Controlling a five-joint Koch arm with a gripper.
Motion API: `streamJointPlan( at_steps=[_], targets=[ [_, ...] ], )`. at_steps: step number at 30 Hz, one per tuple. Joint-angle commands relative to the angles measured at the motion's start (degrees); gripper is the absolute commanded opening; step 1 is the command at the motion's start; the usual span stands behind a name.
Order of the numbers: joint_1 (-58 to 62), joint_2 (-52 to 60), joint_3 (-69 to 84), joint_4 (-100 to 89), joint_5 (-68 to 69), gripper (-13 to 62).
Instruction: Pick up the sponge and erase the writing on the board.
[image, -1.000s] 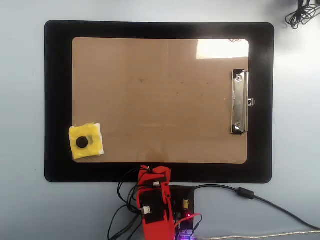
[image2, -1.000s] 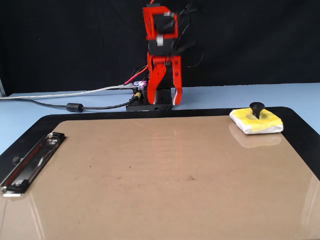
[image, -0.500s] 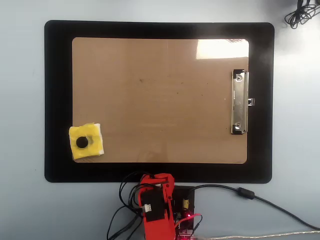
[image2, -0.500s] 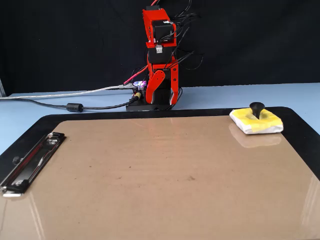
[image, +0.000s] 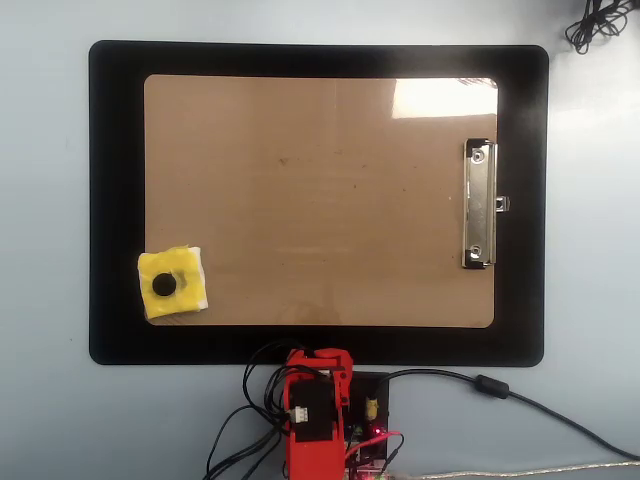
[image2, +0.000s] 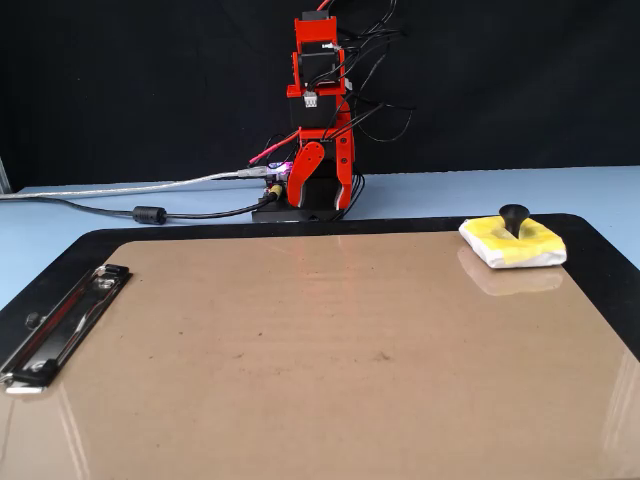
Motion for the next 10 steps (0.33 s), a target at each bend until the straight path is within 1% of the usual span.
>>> streamJointPlan(
  at_steps=[1,10],
  targets=[
    [0.09,2.64,0.97,5.8,-0.18,34.3],
    [0.0,2.64,0.97,5.8,-0.18,34.3]
  ],
)
